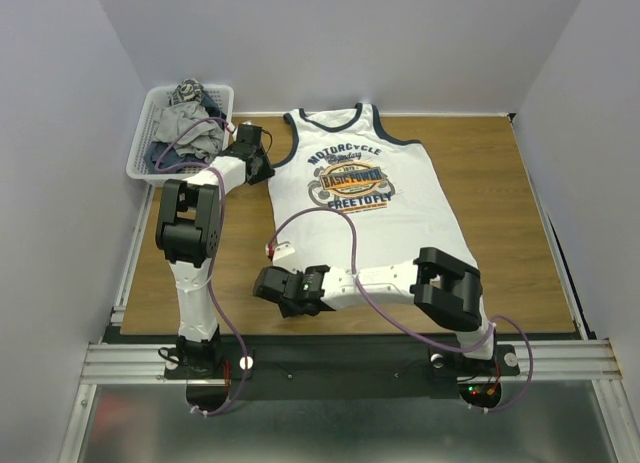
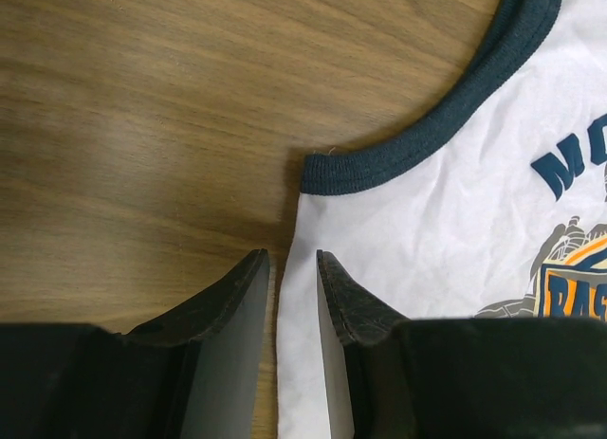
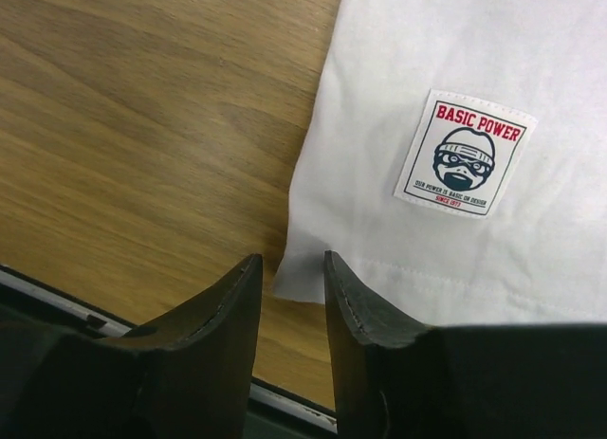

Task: Fold and stack the tank tops
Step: Flatten the tank top out, then fold the tank top

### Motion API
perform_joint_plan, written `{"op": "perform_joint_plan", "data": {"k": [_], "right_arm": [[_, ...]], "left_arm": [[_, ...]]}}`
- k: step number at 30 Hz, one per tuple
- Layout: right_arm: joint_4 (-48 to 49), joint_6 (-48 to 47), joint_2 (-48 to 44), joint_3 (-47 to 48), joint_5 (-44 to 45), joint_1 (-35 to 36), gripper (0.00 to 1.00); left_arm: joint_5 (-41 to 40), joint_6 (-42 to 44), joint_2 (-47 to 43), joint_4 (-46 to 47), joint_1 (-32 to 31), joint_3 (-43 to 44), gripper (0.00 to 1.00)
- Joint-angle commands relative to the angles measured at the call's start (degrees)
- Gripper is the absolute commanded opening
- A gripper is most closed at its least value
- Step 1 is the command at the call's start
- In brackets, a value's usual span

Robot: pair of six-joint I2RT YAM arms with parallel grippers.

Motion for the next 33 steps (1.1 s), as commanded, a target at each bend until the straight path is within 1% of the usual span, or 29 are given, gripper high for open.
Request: {"op": "perform_joint_plan", "data": {"k": [1, 2, 4, 5, 6, 8, 13, 15, 22, 28, 33], "right_arm": [[-1.2, 0.65, 1.16, 2.09, 2.49, 0.63, 0.37], [-1.29, 0.73, 1.43, 1.83, 2.75, 0.63, 0.36], [-1.47, 1.0, 1.52, 1.65, 2.84, 0.63, 0.27], [-1.55, 1.08, 1.43, 1.3, 2.58, 0.63, 0.21], [-1.55, 1.35, 0.91, 1.04, 2.4, 0.63, 0.1], [-1.64, 1.35, -0.41, -0.45, 2.31, 0.63, 0.01], [-1.55, 1.0, -7.52, -4.58, 2.67, 0.63, 0.0], [-1.55, 0.82, -8.94, -5.56, 1.88, 0.63, 0.0], [-1.47, 1.52, -11.31, -7.93, 0.47, 0.63, 0.0], [-1.47, 2.14, -12.37, -8.46, -0.5, 0.63, 0.0], [-1.47, 2.31, -14.48, -9.16, -0.59, 0.63, 0.0]], "left_arm": [[-0.42, 0.24, -2.85, 0.28, 0.43, 1.61, 0.38], [-0.25, 0.15, -3.03, 0.28, 0.43, 1.6, 0.38], [-0.42, -0.2, -3.47, 0.8, 0.43, 0.82, 0.38], [-0.68, -0.46, -4.25, 0.98, 0.43, 0.47, 0.38], [-0.68, -0.64, -4.69, 1.51, 0.43, -0.41, 0.38], [-0.68, -1.34, -6.1, 2.04, 0.43, -2.25, 0.38], [-1.56, -2.83, -8.3, 3.27, 0.43, -5.42, 0.38], [-1.48, -3.01, -8.39, 3.53, 0.43, -6.47, 0.39], [0.2, -3.71, -7.08, 5.73, 0.43, -8.24, 0.39], [1.34, -3.71, -5.14, 6.96, 0.43, -7.63, 0.39], [0.73, -4.06, -3.47, 6.96, 0.43, -7.53, 0.39]]}}
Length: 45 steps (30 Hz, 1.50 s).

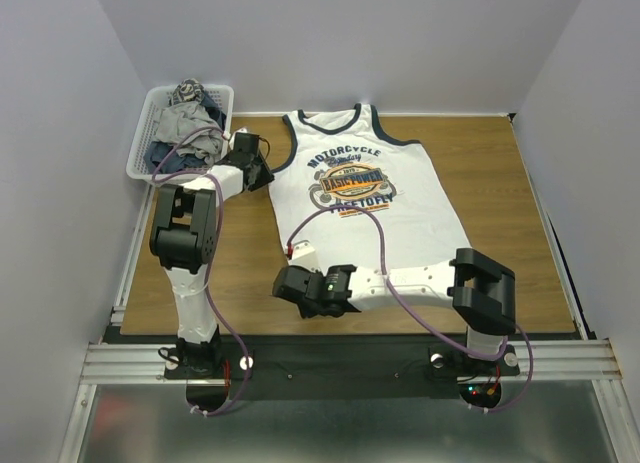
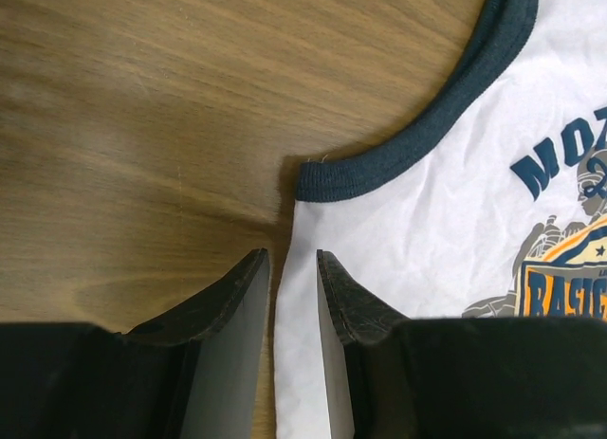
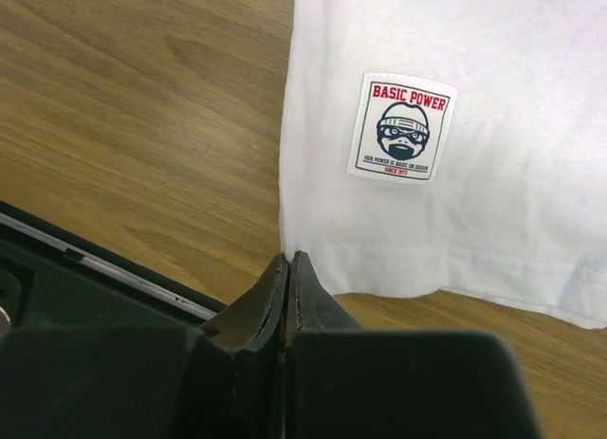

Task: Fold and stack the tank tops
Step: Fold the tank top

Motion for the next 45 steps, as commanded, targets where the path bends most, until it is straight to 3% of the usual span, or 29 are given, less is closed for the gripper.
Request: {"op": "perform_joint_plan", "data": {"k": [1, 25, 28, 29, 31, 32, 37, 45], "right_arm": [[0.26, 0.96, -4.51, -0.53, -0.02, 0.53, 0.01], [0.26, 2.19, -10.84, -4.4, -0.2, 0.53, 0.0], [0.26, 2.19, -11.11, -4.57, -0.19, 0.53, 0.0], [0.26, 2.19, -11.11, -4.57, -0.19, 0.53, 0.0], [0.26, 2.1, -11.11, -4.66, -0.46, 0.53, 0.0], [0.35, 2.1, -11.02, -4.66, -0.63, 0.53, 0.01], [2.53, 0.0, -10.14, -5.1, -5.88, 0.79, 0.0], [6.85, -1.76, -0.74, 0.78, -13.19, 5.18, 0.0]], "left_arm": [[-0.39, -0.42, 1.19, 1.36, 0.26, 0.25, 0.39], [-4.35, -0.41, 4.09, 1.72, -1.85, 2.7, 0.37], [-4.35, -0.68, 4.35, 1.72, -2.12, 3.14, 0.29], [-4.35, -0.94, 4.35, 1.72, -2.2, 3.23, 0.18], [-4.43, -1.29, 4.0, 1.72, -2.2, 3.15, 0.09], [-4.61, -1.56, 3.13, 1.8, -2.2, 2.97, 0.0], [-8.56, -2.17, -2.05, 3.38, -2.2, 0.17, 0.0], [-16.91, -3.14, -7.6, -0.13, -1.24, -0.55, 0.0]]}}
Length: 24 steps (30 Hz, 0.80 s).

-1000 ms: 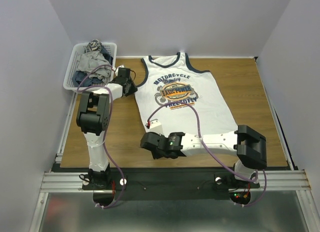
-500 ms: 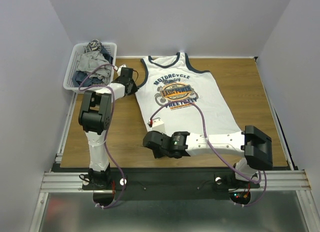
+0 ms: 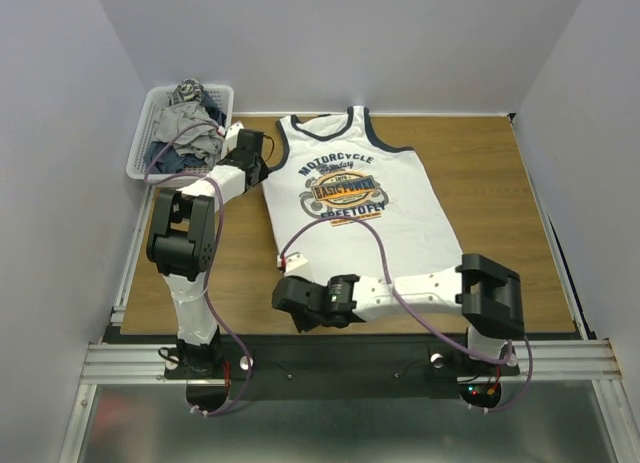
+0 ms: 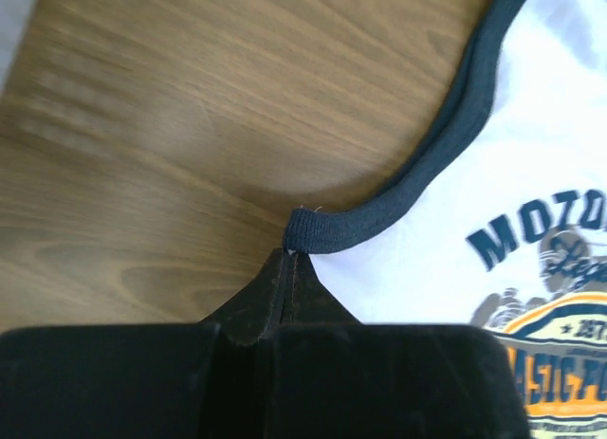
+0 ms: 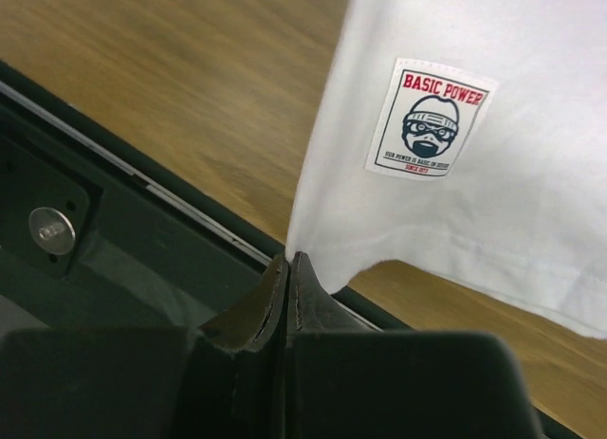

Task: Fold and stack the tank tops
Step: Fold the tank top

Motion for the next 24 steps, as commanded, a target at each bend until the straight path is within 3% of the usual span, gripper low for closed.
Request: {"op": "perform_joint_plan", "data": {"k": [1, 6, 12, 24], "right_arm": [[4.67, -1.46, 4.59, 4.89, -6.27, 2.6, 0.0], [5.19, -1.9, 5.48, 6.66, -5.58, 2.6, 0.0], [5.19, -1.46, 0.39, 5.17, -3.11, 1.73, 0.0], [5.11, 2.05, -12.0, -7.66, 0.58, -4.16, 0.0]], "left_arm": [[-5.83, -0.45, -5.09, -0.46, 0.9, 0.31, 0.0], [-5.48, -0.45, -4.82, -1.16, 1.08, 0.66, 0.0], [-4.69, -1.5, -3.07, -2.83, 0.64, 3.38, 0.0], [-6.01, -3.0, 4.13, -7.49, -4.72, 14.63, 0.0]]}}
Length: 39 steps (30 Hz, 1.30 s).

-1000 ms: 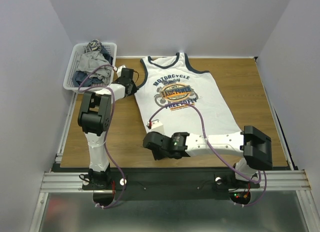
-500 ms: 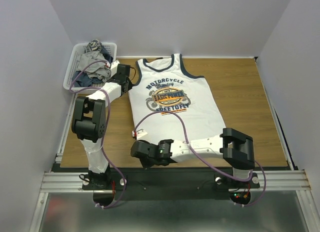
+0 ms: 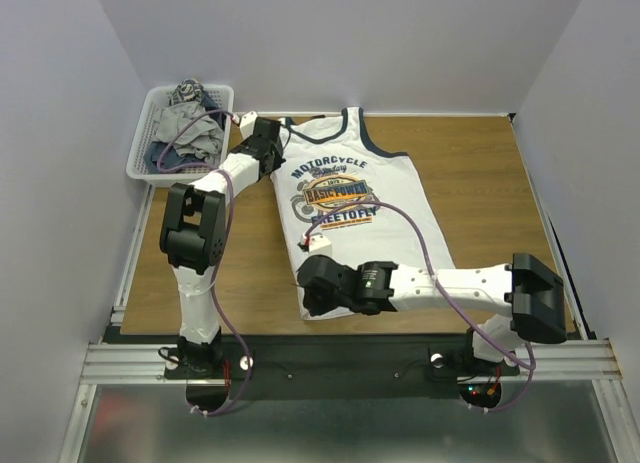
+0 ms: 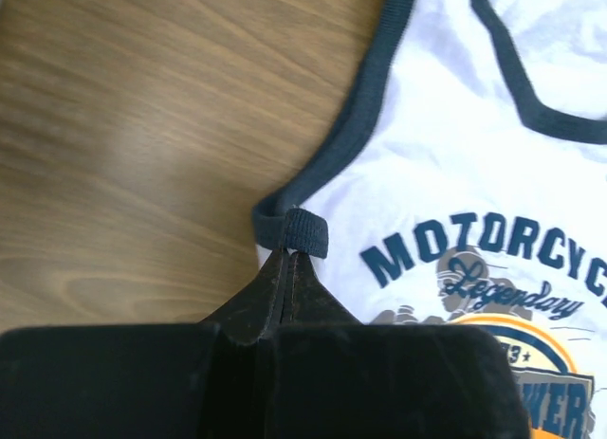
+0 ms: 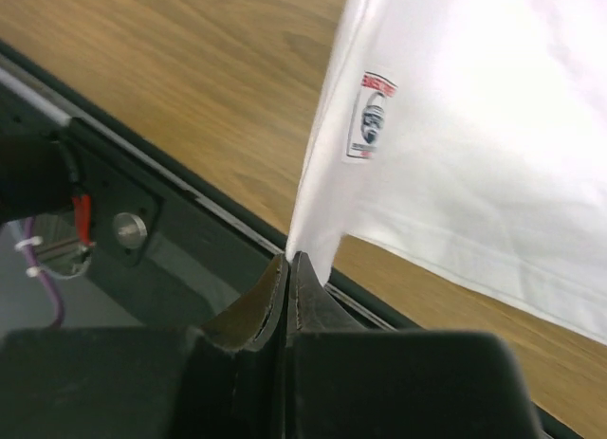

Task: Fold and stack the tank tops
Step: Fold the tank top

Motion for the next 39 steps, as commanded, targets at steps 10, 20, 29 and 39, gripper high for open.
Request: {"op": "perform_joint_plan", "data": {"k": [10, 20, 29, 39], "right_arm": [[0.39, 4.85, -11.5, -12.62, 4.55, -3.96, 0.0], [-0.14, 8.54, -15.64, -19.65, 7.28, -4.49, 0.0], [-1.46, 10.64, -17.04, -22.12, 9.64, -4.49, 0.0], [-4.36, 12.32, -17.57, -22.74, 11.67, -4.49, 0.05]], "left_arm": [[-3.11, -2.18, 6.33, -2.82, -6.23, 12.0, 0.0], [-3.81, -2.62, 11.78, -5.55, -10.18, 19.3, 0.0], [-3.9, -2.62, 12.93, -5.73, -11.5, 19.39, 0.0], [-2.84, -1.74, 13.02, -4.14, -12.03, 19.39, 0.12]]}}
